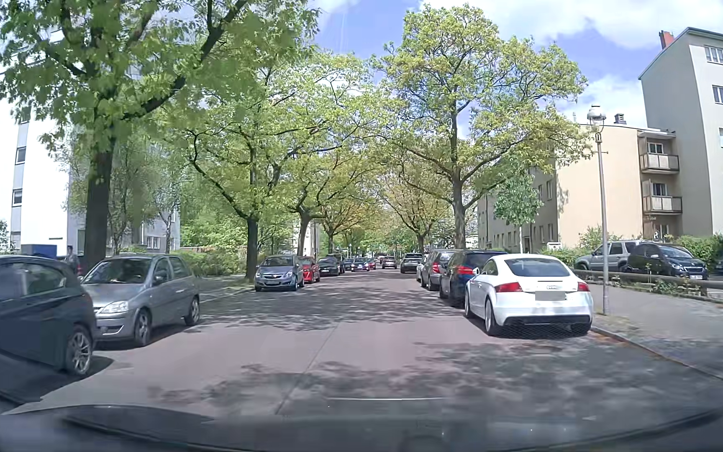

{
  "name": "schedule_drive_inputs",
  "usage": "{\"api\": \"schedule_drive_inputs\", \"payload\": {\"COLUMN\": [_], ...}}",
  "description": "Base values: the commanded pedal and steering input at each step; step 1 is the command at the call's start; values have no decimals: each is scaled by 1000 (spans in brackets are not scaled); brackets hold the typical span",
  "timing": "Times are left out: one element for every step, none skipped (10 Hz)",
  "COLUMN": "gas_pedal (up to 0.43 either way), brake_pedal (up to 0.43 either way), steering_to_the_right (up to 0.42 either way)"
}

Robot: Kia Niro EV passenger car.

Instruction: Follow the waypoints while adhering to traffic rules and regulations

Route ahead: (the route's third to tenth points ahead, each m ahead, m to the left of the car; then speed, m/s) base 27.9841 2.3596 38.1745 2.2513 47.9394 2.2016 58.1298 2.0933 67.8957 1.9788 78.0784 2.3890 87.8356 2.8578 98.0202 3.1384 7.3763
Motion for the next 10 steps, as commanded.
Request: {"api": "schedule_drive_inputs", "payload": {"gas_pedal": [0, 0, 0, 0, 0, 0, 0, 0, 0, 0], "brake_pedal": [18, 18, 18, 18, 18, 18, 18, 18, 18, 18], "steering_to_the_right": [-6, -6, -6, -5, -5, -4, -2, 2, 4, 3]}}
